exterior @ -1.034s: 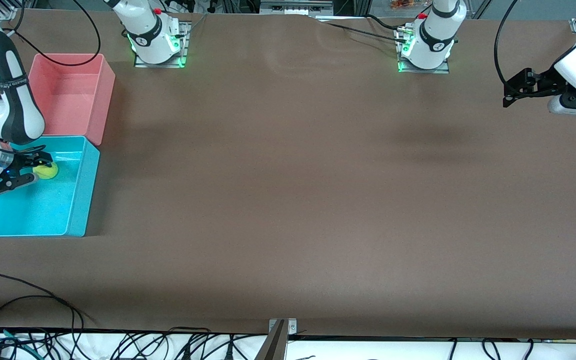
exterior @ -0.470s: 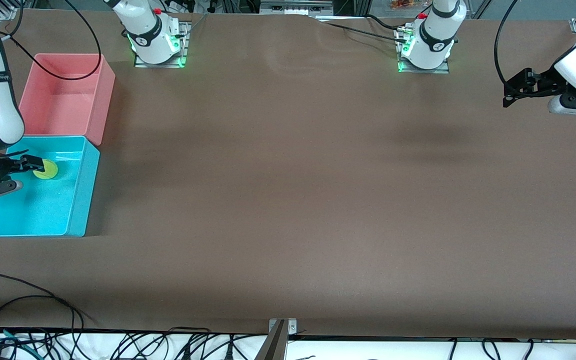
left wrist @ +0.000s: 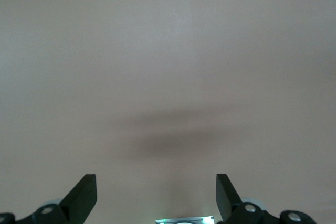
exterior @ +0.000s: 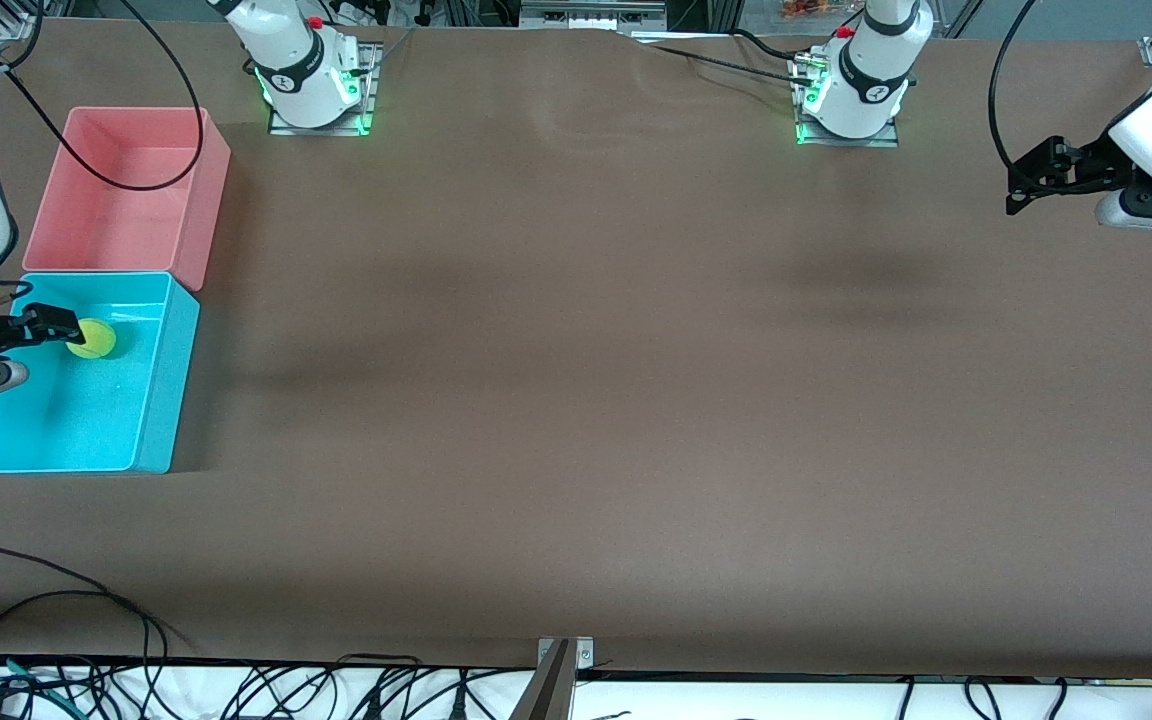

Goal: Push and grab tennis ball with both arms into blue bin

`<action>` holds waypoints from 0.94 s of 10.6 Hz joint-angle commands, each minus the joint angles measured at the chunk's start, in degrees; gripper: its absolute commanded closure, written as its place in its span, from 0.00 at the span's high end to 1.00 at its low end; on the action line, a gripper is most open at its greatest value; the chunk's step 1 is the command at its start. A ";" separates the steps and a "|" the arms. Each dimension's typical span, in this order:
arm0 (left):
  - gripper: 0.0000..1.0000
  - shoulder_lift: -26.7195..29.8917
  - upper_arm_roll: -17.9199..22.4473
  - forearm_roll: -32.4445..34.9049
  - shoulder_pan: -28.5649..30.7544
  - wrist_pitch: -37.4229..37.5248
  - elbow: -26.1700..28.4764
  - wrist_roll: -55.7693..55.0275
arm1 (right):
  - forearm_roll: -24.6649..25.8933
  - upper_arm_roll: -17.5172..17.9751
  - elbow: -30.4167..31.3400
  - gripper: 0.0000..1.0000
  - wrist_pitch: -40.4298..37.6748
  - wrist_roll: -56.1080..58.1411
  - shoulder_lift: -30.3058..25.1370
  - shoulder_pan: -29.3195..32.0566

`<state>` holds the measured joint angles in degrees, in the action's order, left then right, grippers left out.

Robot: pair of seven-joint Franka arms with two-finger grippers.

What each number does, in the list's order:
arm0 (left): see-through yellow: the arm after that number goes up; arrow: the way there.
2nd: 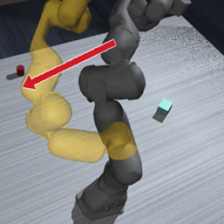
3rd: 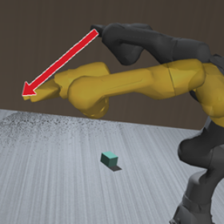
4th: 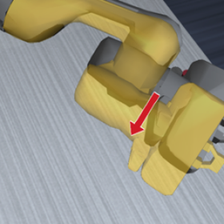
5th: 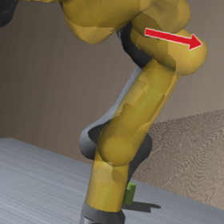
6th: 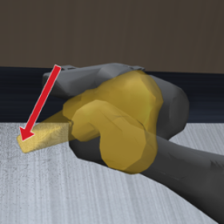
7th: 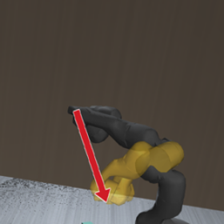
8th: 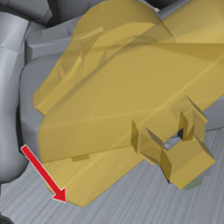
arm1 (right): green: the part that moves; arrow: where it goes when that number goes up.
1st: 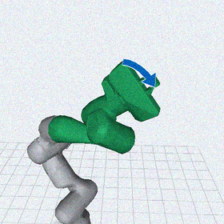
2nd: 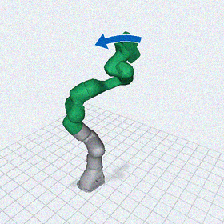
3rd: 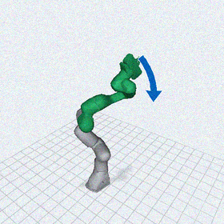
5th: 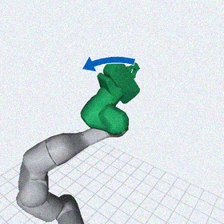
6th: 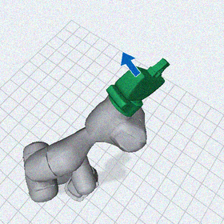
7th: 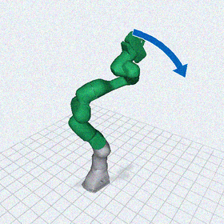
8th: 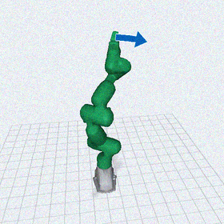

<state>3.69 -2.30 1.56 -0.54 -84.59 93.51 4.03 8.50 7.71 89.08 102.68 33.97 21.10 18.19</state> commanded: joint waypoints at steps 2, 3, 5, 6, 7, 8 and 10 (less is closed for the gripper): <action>1.00 -0.62 0.01 0.64 -0.25 1.27 -1.66 -0.51 | -0.51 6.69 -7.08 1.00 -8.37 -4.88 0.70 0.36; 1.00 -0.62 0.10 0.64 -0.34 1.27 -1.66 -0.51 | -0.42 7.83 -8.38 1.00 -9.68 -5.06 0.26 0.01; 1.00 -0.62 0.10 0.64 -0.34 1.27 -1.66 -0.51 | -0.68 7.58 -8.93 1.00 -11.18 -8.20 -2.45 -3.66; 1.00 -0.62 0.10 0.64 -0.34 1.27 -1.66 -0.51 | -0.60 7.41 -8.66 1.00 -12.06 -11.44 -4.73 -5.51; 1.00 -0.62 0.10 0.64 -0.34 1.27 -1.66 -0.51 | -0.68 7.41 -8.57 1.00 -13.81 -14.69 -6.58 -7.36; 1.00 -0.62 0.10 0.64 -0.34 1.27 -1.66 -0.60 | -0.86 7.41 -8.40 1.00 -15.48 -18.29 -8.42 -8.33; 1.00 -0.62 0.10 0.64 -0.25 1.27 -1.66 -0.51 | -1.21 7.32 -8.66 1.00 -18.47 -26.03 -11.59 -11.32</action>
<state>3.65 -2.29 1.56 -0.55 -84.59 93.51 4.03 8.43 15.49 80.18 87.54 15.35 13.46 9.32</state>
